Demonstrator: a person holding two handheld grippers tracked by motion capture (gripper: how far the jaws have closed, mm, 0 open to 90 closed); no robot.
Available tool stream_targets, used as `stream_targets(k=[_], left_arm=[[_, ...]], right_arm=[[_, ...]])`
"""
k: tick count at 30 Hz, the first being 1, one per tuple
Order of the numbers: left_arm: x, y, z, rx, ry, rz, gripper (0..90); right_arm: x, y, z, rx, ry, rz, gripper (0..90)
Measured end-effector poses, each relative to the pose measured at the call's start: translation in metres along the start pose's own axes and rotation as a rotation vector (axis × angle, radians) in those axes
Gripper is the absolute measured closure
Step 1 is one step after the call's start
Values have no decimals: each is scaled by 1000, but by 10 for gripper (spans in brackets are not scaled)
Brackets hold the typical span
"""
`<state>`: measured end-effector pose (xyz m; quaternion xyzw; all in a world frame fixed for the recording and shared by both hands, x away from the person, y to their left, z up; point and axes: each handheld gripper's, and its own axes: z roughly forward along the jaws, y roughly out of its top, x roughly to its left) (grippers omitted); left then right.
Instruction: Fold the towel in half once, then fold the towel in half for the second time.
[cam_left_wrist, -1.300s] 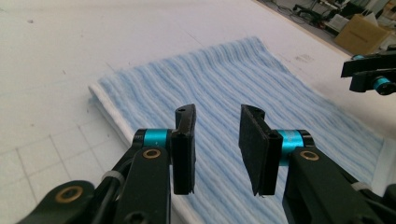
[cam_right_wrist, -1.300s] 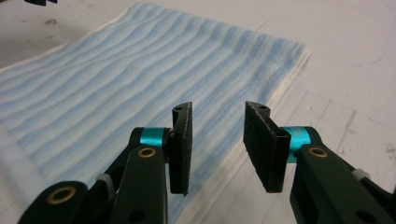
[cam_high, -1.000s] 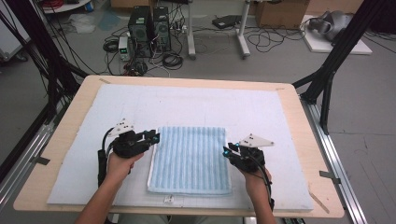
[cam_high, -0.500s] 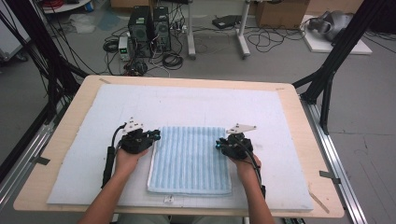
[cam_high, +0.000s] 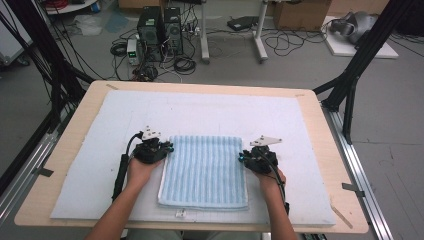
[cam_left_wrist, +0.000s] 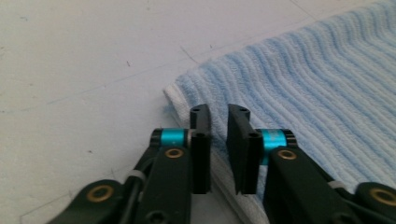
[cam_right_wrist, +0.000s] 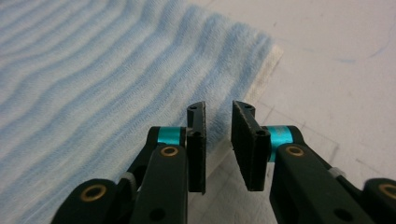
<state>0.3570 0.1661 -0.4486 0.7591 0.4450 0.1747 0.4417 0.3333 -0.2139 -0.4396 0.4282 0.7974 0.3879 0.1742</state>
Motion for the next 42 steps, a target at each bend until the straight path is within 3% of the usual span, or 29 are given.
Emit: stream_targets(k=[3, 6, 8, 9, 12, 15, 17, 26, 30, 38, 41, 42], left_arm=[[7, 4, -12, -84, -32, -51, 532], [9, 9, -23, -166, -47, -78, 406], [9, 12, -26, -165, -79, -97, 269], [10, 13, -27, -168, -97, -89, 245], [9, 17, -34, -198, -145, -79, 223], [8, 19, -39, -173, -142, -38, 223], [8, 21, -43, -186, -156, -43, 223], [14, 25, -56, -193, -154, -37, 223], [16, 31, -61, -203, -167, -37, 223], [21, 41, -57, -196, -173, -35, 223], [25, 43, -52, -179, -165, -22, 224], [27, 43, -50, -171, -142, -15, 227]], right_arm=[[-6, 1, -12, -77, -3, 19, 581], [-12, 5, -23, -109, -36, 46, 397], [-16, 8, -28, -124, -50, 53, 317], [-17, 9, -30, -127, -65, 50, 255], [-21, 13, -35, -136, -84, 34, 180], [-22, 14, -38, -145, -70, 19, 125], [-22, 15, -37, -135, -60, 10, 121], [-18, 17, -39, -127, -16, -35, 120], [-18, 20, -41, -146, -16, -27, 120], [-18, 21, -42, -148, -11, -31, 120], [-18, 21, -42, -148, -2, -25, 119], [-18, 21, -42, -151, 0, -19, 120]])
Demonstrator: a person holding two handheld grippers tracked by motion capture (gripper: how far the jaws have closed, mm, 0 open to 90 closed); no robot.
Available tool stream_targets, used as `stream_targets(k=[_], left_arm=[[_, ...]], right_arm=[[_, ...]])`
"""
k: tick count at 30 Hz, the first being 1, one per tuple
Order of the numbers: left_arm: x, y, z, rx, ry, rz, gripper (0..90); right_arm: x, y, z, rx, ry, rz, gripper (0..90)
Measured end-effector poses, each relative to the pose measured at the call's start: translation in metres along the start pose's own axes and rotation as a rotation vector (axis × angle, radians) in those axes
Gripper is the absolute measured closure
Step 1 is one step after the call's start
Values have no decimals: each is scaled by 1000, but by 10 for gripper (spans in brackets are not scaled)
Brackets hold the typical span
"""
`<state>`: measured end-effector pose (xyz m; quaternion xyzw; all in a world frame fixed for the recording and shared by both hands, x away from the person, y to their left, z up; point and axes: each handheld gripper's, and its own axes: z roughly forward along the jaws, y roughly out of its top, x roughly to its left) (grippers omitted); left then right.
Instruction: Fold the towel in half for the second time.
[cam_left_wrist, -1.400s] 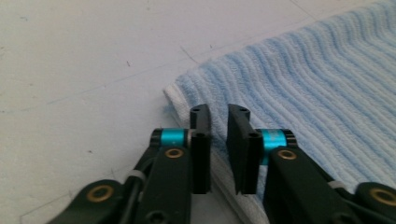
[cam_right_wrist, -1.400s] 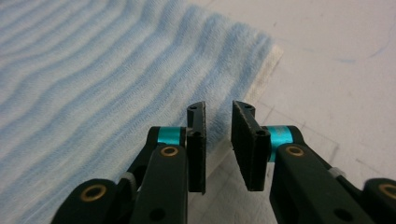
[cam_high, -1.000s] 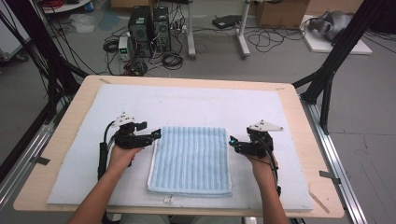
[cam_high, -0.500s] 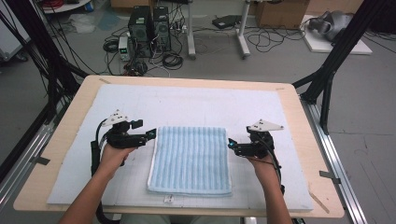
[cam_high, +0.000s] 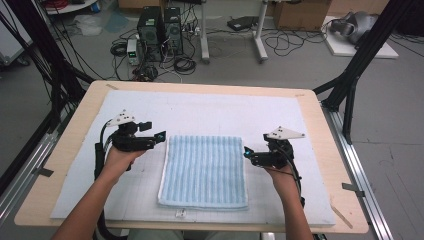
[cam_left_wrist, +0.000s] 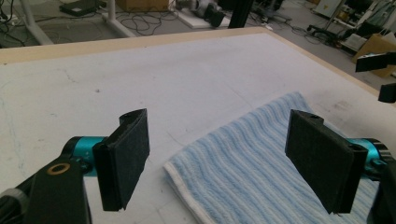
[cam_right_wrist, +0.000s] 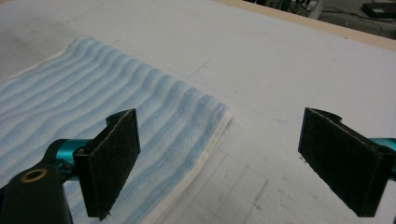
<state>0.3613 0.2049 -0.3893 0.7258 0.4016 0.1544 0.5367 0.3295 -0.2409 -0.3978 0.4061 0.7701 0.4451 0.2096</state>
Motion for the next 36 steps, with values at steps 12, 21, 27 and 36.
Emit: stream_targets(k=[12, 21, 27, 36], left_arm=[[9, -17, 43, 112, 113, 9, 325], [6, -26, 71, 187, 142, 53, 413], [5, -33, 79, 241, 158, 88, 503], [-2, -35, 81, 245, 100, 162, 777]], right_arm=[[6, -3, 2, 5, 23, -5, 119], [5, -7, 5, 13, 32, 5, 119], [5, -7, 6, 17, 37, 11, 120], [3, -8, 9, 29, 27, 15, 119]])
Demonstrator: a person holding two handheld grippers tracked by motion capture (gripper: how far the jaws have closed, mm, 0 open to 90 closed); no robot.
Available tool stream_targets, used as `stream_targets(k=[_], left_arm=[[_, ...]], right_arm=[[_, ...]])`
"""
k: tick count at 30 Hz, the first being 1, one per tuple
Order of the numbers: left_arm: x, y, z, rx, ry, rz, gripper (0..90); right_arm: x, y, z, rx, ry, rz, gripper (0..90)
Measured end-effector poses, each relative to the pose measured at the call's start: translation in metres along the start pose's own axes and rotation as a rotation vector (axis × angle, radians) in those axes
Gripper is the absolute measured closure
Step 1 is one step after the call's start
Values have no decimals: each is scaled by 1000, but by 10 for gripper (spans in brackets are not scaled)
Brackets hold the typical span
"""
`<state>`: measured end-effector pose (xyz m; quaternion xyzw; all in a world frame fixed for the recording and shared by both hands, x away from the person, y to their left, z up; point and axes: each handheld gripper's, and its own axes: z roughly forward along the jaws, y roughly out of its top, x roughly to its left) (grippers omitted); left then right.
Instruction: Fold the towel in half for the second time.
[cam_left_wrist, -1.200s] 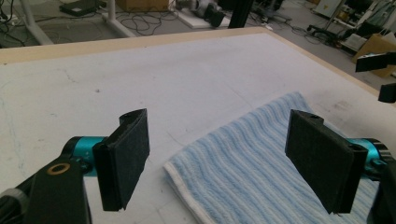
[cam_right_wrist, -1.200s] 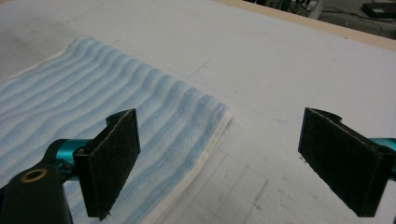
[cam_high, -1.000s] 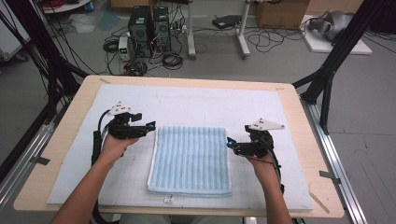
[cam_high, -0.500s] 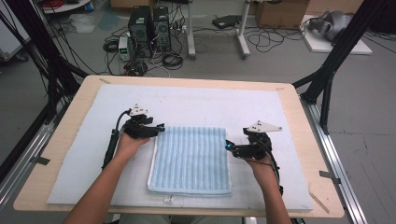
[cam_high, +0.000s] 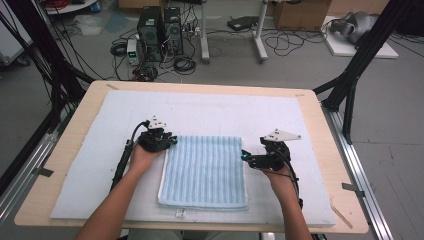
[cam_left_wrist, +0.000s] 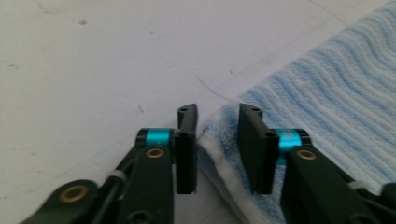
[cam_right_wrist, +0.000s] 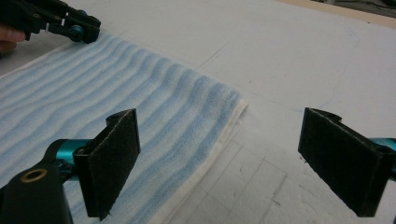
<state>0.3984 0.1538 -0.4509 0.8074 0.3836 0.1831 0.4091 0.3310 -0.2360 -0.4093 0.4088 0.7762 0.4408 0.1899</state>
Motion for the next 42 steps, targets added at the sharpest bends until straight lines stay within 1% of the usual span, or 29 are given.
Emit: stream_targets(k=[1, 2, 3, 5, 10, 11, 13, 14, 17, 18, 19, 20, 21, 23, 24, 25, 28, 29, 30, 31, 32, 34, 35, 36, 37, 39, 40, 41, 42], left_arm=[[-1, 0, 0, 2, 4, 12, 815], [-1, 0, 0, 2, 4, 14, 830], [-1, 0, 0, -1, 1, 6, 838], [1, 0, 0, -3, -4, -7, 844], [1, -1, 0, -2, -6, -4, 845], [1, -1, 0, -6, -8, -16, 845], [2, -1, 0, -8, -13, -24, 844], [2, -1, 0, -8, -14, -25, 844], [3, -1, 0, -5, -17, -22, 845], [3, -1, 0, -7, -20, -26, 845], [3, -1, 0, -7, -20, -31, 845], [3, -1, 0, -8, -22, -34, 845], [4, -2, 0, -8, -22, -35, 845], [3, -2, 0, -8, -21, -36, 845], [4, -2, 0, -8, -24, -40, 845], [4, -2, 0, -8, -25, -42, 845], [4, -2, 0, -10, -29, -45, 846], [5, -2, 0, -10, -30, -45, 846], [5, -2, 0, -10, -30, -47, 847], [5, -2, -1, -10, -31, -48, 847], [5, -2, -1, -10, -31, -48, 848], [5, -2, -1, -10, -30, -45, 850], [5, -2, -1, -12, -29, -49, 852], [6, -2, -1, -14, -31, -56, 855], [8, -2, -2, -22, -37, -80, 858], [15, -2, -5, -66, -60, -166, 862], [17, -1, -8, -95, -63, -182, 862], [17, 2, -12, -133, -51, -173, 862], [16, 5, -14, -159, -45, -164, 863]], right_arm=[[0, 0, 2, -2, 0, 5, 120], [-1, 0, 3, 2, -2, 6, 120], [-2, 0, 5, 5, -4, 6, 120], [-3, 1, 9, 14, -10, 7, 119], [-9, 5, 25, 34, -34, 34, 120], [-10, 6, 29, 42, -38, 33, 120], [-11, 8, 37, 66, -45, 43, 135], [-12, 8, 41, 73, -46, 46, 172], [-15, 11, 50, 76, -25, 58, 282], [-15, 12, 53, 84, -20, 56, 286], [-15, 13, 57, 89, -16, 55, 310], [-15, 15, 60, 97, -10, 54, 355], [-15, 16, 63, 99, -10, 47, 380], [-15, 19, 68, 94, -1, 60, 422], [-14, 20, 70, 89, -9, 60, 432], [-13, 21, 73, 98, -8, 59, 437], [-12, 18, 84, 157, -16, 44, 475], [-12, 16, 87, 178, -17, 53, 514], [-12, 15, 88, 187, -16, 57, 529], [-12, 15, 88, 180, -20, 58, 573], [-12, 15, 88, 181, -14, 59, 636], [-10, 15, 89, 183, 4, 33, 764], [-9, 16, 89, 181, 7, 29, 813], [-7, 17, 89, 184, -6, 17, 834], [-5, 18, 89, 187, -20, 4, 839], [-4, 21, 89, 173, -41, -11, 843], [-4, 22, 88, 154, -47, -2, 844], [-4, 23, 86, 135, -48, -1, 843], [-4, 26, 84, 110, -56, 0, 843]])
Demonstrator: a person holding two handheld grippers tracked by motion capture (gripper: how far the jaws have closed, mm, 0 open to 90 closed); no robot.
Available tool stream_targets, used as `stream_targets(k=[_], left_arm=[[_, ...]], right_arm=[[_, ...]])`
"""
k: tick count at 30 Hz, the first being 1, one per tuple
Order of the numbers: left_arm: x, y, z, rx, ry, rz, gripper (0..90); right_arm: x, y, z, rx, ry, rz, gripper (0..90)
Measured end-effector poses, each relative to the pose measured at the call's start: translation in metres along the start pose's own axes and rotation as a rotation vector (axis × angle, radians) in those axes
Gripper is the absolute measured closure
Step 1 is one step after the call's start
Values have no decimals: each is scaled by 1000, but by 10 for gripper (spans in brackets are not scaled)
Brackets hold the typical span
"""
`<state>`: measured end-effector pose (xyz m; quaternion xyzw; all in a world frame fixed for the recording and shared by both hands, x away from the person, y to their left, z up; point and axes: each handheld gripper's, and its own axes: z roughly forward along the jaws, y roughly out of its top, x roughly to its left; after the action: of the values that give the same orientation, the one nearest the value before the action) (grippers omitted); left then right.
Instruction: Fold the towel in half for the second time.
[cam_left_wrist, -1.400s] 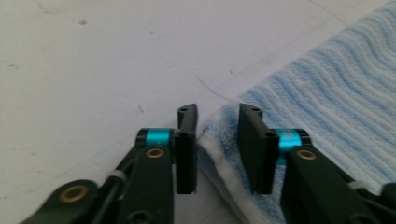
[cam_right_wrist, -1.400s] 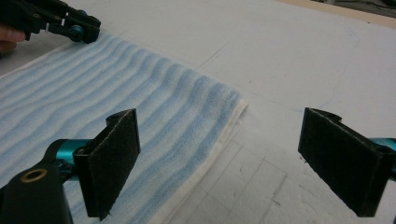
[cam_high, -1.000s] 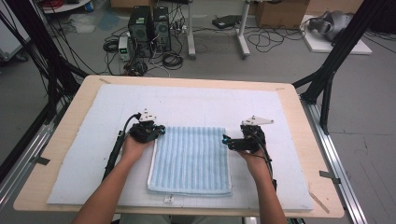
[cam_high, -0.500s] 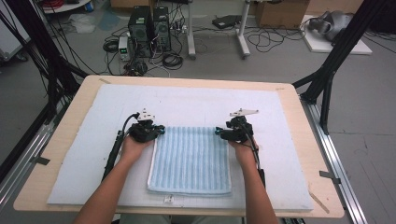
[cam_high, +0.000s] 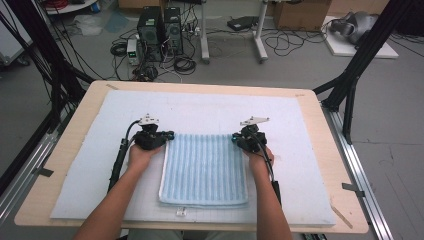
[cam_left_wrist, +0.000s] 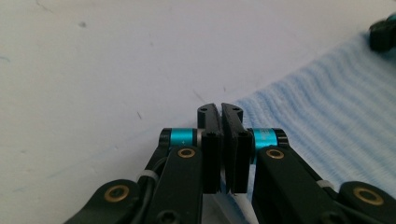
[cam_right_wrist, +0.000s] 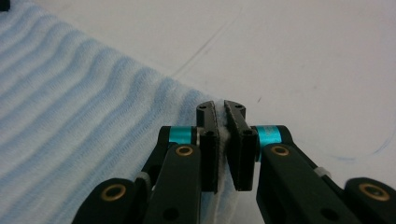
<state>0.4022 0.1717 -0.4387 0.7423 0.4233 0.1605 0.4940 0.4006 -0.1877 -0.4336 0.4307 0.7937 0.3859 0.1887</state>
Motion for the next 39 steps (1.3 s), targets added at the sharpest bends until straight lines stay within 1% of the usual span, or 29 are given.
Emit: stream_targets(k=[1, 2, 3, 4, 5, 6, 7, 9, 11, 13, 14, 16, 18, 20, 22, 24, 26, 27, 28, 29, 30, 33, 35, 36, 38, 39], left_arm=[[-1, 3, -3, -38, 5, 13, 863], [-1, 6, -5, -72, 6, 14, 863], [0, 8, -7, -106, 1, 1, 863], [2, 9, -8, -129, 1, -8, 863], [3, 10, -9, -146, 0, -16, 863], [5, 10, -9, -154, 1, -21, 863], [6, 10, -9, -160, 3, -33, 863], [8, 9, -11, -159, -6, -67, 863], [9, 10, -12, -160, -12, -71, 862], [9, 10, -15, -156, -27, -85, 862], [9, 10, -15, -149, -32, -90, 861], [8, 10, -18, -136, -48, -105, 860], [8, 11, -22, -124, -60, -105, 859], [7, 12, -27, -123, -77, -113, 857], [5, 13, -32, -121, -95, -113, 857], [1, 14, -38, -127, -110, -105, 857], [-3, 12, -43, -141, -116, -96, 857], [-4, 12, -45, -134, -122, -94, 857], [-6, 11, -47, -136, -121, -90, 857], [-7, 9, -49, -149, -123, -88, 857], [-7, 8, -52, -153, -135, -93, 857], [-11, 4, -57, -154, -150, -84, 857], [-15, 2, -62, -144, -161, -72, 857], [-17, -1, -65, -162, -169, -71, 857], [-20, -5, -70, -173, -185, -75, 857], [-22, -7, -72, -172, -188, -68, 857]], right_arm=[[0, 1, -1, -16, -6, 3, 843], [-1, 2, -3, -37, -6, 6, 842], [-1, 3, -5, -60, -7, 19, 842], [-2, 5, -7, -85, -9, 24, 842], [-2, 6, -9, -106, -10, 32, 842], [-3, 8, -9, -121, -11, 29, 842], [-2, 10, -10, -127, -13, 27, 842], [0, 14, -10, -132, -19, 16, 842], [1, 16, -10, -137, -18, 10, 842], [1, 15, -10, -133, -16, 7, 841], [2, 15, -11, -135, -13, 14, 841], [3, 14, -14, -143, -7, 13, 841], [5, 13, -17, -148, 1, 8, 841], [6, 13, -23, -164, 10, 5, 840], [9, 11, -29, -177, 22, 2, 840], [10, 10, -34, -185, 35, -2, 839], [12, 8, -40, -194, 44, -6, 839], [13, 8, -43, -197, 47, -11, 838], [15, 7, -45, -194, 48, -16, 838], [16, 7, -47, -199, 47, -23, 838], [18, 6, -50, -207, 50, -23, 838], [21, 2, -56, -218, 56, -29, 838], [23, -2, -60, -227, 65, -28, 837], [24, -5, -62, -235, 71, -25, 837], [27, -10, -67, -246, 73, -30, 837], [28, -13, -69, -254, 78, -28, 837]])
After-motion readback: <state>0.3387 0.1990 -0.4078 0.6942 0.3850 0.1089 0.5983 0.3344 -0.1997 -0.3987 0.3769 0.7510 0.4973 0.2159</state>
